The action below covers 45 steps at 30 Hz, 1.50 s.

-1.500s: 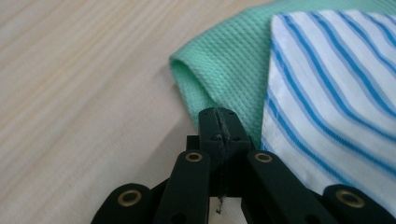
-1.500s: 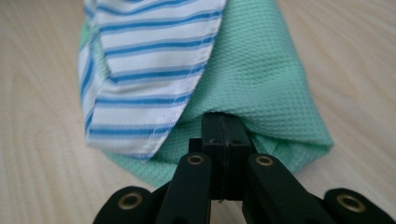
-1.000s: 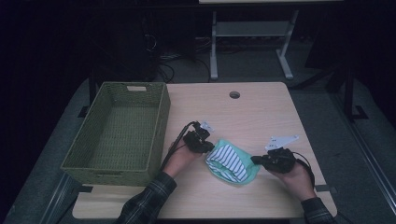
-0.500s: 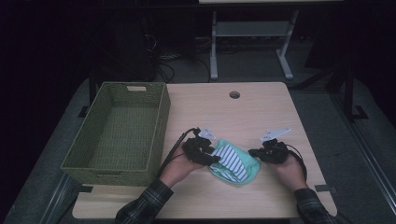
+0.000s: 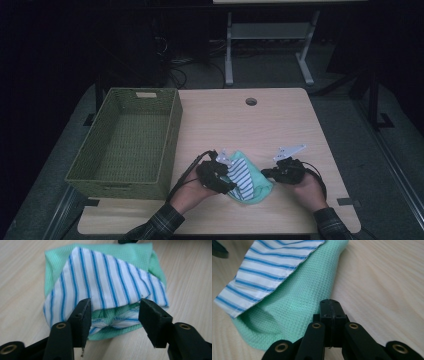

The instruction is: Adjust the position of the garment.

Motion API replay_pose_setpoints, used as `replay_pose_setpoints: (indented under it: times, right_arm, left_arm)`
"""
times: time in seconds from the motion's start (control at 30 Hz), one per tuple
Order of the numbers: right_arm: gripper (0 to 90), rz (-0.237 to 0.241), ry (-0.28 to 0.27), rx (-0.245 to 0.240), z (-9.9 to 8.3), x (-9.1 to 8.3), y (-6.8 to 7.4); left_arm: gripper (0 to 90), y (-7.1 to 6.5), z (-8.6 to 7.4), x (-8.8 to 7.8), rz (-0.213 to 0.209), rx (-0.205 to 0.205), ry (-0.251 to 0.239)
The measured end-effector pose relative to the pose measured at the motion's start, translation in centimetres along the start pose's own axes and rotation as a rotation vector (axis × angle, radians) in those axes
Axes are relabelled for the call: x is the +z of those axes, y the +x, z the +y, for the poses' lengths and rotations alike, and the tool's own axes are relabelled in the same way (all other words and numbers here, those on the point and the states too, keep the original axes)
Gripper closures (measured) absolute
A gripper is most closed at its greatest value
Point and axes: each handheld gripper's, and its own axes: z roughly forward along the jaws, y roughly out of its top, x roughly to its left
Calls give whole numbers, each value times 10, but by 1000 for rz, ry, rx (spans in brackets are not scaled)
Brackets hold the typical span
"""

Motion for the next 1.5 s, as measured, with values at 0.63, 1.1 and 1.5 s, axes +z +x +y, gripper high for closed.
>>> replay_pose_setpoints:
  times: [0.63,1.1,1.5]
  right_arm:
    - [610,-66,-21,23,-3,1,-2]
    - [214,-245,-73,106,-15,-2,-30]
    - [134,-312,-73,156,-22,-2,-43]
  left_arm:
    - [266,3,-11,25,44,26,60]
    - [381,7,-11,28,42,50,48]
    - [703,16,-9,25,23,56,55]
